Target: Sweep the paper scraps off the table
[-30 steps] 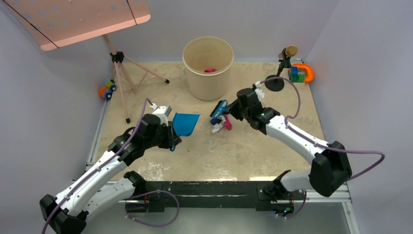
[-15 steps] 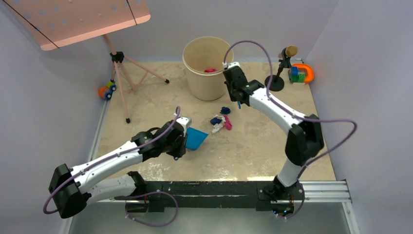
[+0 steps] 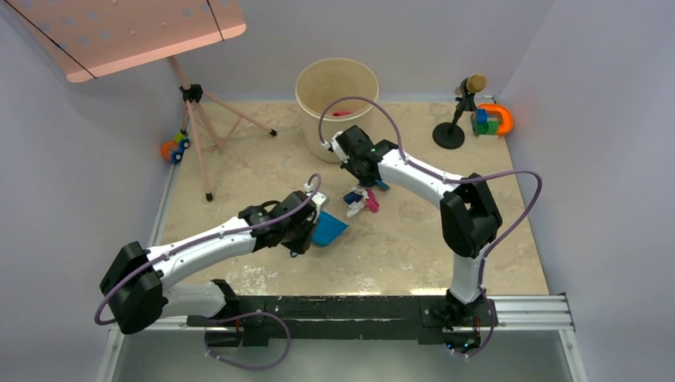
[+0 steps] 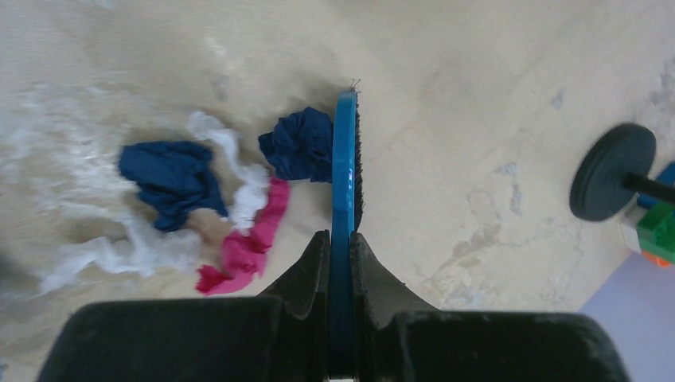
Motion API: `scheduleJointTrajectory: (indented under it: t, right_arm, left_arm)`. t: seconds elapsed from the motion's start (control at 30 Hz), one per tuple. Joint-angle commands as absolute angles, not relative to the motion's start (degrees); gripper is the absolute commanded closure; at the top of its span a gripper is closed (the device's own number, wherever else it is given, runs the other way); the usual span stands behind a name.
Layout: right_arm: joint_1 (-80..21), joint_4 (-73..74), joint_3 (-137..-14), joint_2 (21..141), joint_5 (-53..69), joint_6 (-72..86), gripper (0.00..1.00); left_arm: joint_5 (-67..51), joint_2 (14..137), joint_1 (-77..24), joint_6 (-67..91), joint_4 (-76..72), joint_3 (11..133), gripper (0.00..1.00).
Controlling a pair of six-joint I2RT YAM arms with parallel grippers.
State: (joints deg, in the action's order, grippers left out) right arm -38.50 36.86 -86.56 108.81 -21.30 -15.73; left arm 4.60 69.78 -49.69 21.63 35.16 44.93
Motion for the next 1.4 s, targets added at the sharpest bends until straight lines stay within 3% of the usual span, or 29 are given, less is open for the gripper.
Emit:
scheduleJointTrajectory:
  t: [0.0, 0.23, 0.7, 0.9, 1.37]
  right_arm:
    - [-41.29, 36.14, -85.03, 105.29, -12.42, -17.62, 1.00]
    - [-41.29, 36.67, -83.01, 98.50, -6.31, -15.33, 1.00]
    - [-40.60, 34.02, -79.95, 88.99, -14.29, -8.36, 1.00]
    - [-39.29, 38.84, -77.76, 91.44, -20.52, -5.97, 1.00]
    - [-39.90, 40.52, -80.83, 100.81, -16.44, -5.21, 1.00]
  left_arm:
    - [2.82, 69.82, -50.01, 19.56, 31.68, 45.72, 1.00]
    - [3.49, 72.54, -50.01, 18.34, 29.62, 45.01, 1.00]
    - [0.62, 65.49, -50.54, 19.66, 29.47, 41.64, 1.00]
    - [2.53, 69.10, -52.13, 18.50, 29.74, 42.91, 1.00]
    - [6.82, 81.31, -52.14, 16.70, 32.81, 51.17, 1.00]
